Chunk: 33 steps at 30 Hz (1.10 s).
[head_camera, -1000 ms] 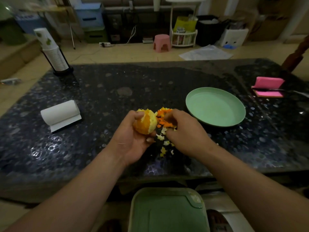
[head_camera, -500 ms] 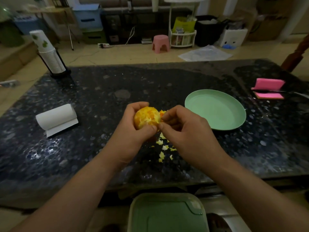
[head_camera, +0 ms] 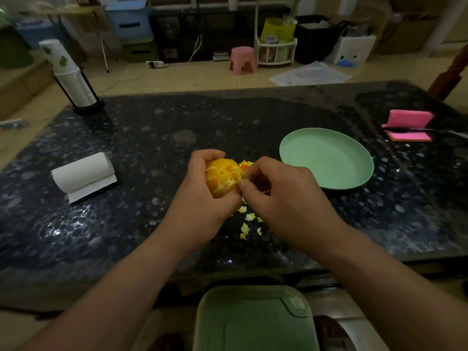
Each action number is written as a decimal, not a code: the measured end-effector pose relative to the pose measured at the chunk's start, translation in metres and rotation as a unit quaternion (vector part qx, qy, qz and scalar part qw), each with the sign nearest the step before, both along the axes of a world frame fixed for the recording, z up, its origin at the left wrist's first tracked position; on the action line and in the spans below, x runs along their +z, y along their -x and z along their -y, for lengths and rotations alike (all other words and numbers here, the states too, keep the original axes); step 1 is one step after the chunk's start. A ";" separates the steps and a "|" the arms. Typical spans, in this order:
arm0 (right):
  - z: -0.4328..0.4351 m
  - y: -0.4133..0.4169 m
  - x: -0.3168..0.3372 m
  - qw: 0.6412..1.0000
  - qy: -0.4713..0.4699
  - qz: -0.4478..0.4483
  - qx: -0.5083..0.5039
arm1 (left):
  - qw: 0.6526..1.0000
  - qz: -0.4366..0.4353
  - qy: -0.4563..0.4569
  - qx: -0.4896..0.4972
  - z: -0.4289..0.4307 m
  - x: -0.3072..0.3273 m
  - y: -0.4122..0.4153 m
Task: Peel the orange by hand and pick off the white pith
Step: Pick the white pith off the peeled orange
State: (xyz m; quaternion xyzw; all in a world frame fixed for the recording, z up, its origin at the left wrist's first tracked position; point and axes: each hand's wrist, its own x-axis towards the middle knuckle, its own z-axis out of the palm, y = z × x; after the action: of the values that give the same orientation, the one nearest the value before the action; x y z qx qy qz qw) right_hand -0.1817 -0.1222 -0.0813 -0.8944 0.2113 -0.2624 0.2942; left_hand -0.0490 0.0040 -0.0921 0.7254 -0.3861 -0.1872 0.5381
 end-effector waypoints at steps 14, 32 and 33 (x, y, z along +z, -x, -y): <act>0.000 0.001 0.002 1.000 0.011 -0.021 -0.016 | 0.992 0.127 0.000 -0.025 -0.002 -0.006 0.005; 0.006 0.005 0.008 0.987 -0.155 -0.019 0.037 | 1.000 -0.003 0.029 -0.009 -0.001 0.001 0.000; 0.005 0.005 0.008 0.990 -0.139 -0.023 0.030 | 1.000 0.002 0.025 -0.011 -0.002 0.001 0.001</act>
State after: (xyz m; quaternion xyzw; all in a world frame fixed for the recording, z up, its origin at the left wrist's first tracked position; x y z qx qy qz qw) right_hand -0.1871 -0.1276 -0.0734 -0.8564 0.2255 -0.2009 0.4187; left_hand -0.0496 0.0060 -0.0910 0.7078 -0.4000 -0.1824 0.5529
